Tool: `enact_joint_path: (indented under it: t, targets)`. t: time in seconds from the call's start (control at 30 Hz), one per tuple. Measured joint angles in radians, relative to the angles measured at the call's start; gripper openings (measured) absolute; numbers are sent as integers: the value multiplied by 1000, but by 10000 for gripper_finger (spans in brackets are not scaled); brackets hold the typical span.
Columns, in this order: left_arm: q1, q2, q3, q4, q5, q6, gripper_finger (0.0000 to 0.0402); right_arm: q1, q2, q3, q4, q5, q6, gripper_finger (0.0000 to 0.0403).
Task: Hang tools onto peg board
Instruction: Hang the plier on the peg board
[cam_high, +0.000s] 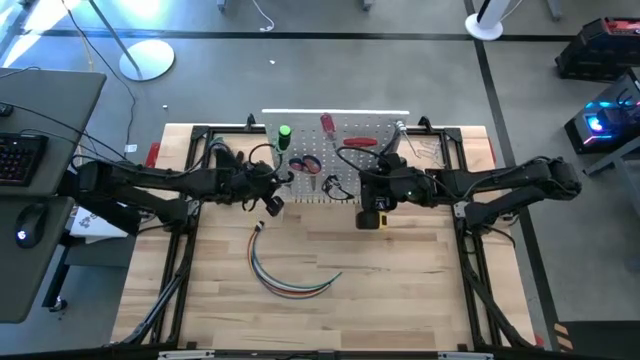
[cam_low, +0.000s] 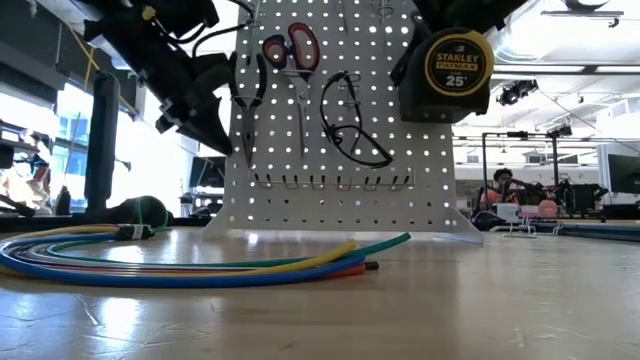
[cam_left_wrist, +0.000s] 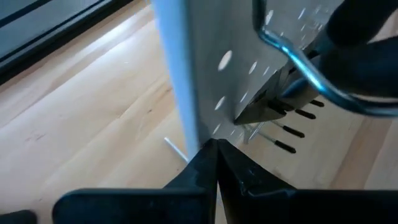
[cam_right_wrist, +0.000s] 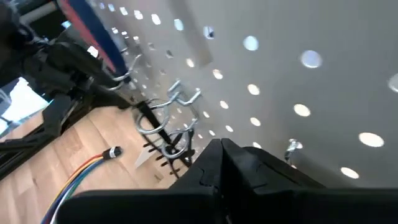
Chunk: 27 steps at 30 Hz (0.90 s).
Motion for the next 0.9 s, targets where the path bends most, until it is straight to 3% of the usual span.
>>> enact_joint_path:
  t: [0.3, 0.53, 0.7, 0.9]
  targets:
    - [-40, -113, 0, -271, -42, 2, 0, 50, -4, 0, 1, -7, -26, 0]
    - [-70, -252, 0, -271, -43, -26, 0, 61, -37, 0, -3, -30, -53, 0]
    - [-122, -368, 0, -159, 36, -46, 0, 86, -130, 0, 39, -103, -113, 0]
    - [-283, -461, -4, 190, 111, -57, 0, 256, -233, 1, 11, -104, -65, 0]
